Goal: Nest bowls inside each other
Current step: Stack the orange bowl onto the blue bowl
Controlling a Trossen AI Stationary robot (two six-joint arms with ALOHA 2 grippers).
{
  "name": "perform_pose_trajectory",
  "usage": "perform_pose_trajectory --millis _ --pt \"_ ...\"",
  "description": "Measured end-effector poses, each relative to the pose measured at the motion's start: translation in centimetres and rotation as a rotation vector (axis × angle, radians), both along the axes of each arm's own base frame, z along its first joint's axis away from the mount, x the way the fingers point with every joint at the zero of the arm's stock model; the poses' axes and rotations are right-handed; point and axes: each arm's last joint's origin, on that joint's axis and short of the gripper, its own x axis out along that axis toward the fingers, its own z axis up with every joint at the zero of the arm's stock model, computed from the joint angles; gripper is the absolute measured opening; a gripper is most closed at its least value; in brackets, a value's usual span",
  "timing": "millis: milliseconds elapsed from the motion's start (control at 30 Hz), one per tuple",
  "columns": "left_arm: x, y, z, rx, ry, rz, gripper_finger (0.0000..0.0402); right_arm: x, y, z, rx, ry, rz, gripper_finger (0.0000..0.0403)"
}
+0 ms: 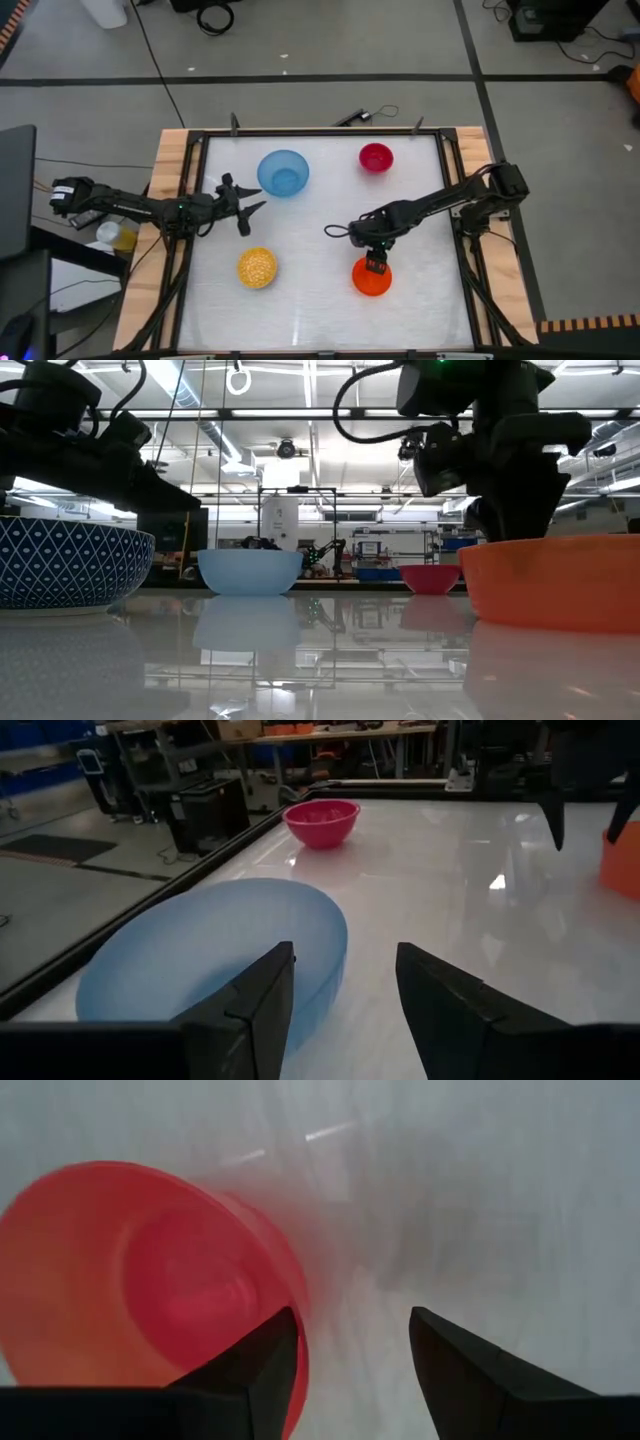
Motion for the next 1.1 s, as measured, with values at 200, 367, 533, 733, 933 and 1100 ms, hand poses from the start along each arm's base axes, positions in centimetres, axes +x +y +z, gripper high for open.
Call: perform_pose_trajectory --millis 200,367,533,733,933,1100 --pt "0.0 0.0 -0.2 -0.011 0.022 0.003 0.0181 0.4 0.2 -1.7 0.005 0.043 0.045 0.0141" --pt "-0.1 0.0 -0.3 -0.01 0.028 0.003 0.0181 0.7 0.0 -2.3 -0.004 0.053 0.037 0.0057" --pt "-0.1 0.0 -0.3 -0.002 0.031 0.001 0.0181 1.1 -1.1 -1.1 -0.11 -0.022 -0.001 0.0011" --pt "0.0 0.0 0.0 0.036 0.016 -0.004 0.0181 5.5 -5.1 3.8 -0.344 -0.367 0.008 0.0027" --pt "0.1 0.0 0.6 0.067 -0.037 -0.008 0.0181 9.2 -14.4 11.8 -0.522 -0.848 -0.181 0.0009" --pt "0.1 0.0 0.6 0.102 -0.021 -0.009 0.0181 10.5 -21.5 13.2 -0.575 -0.911 -0.326 0.0012"
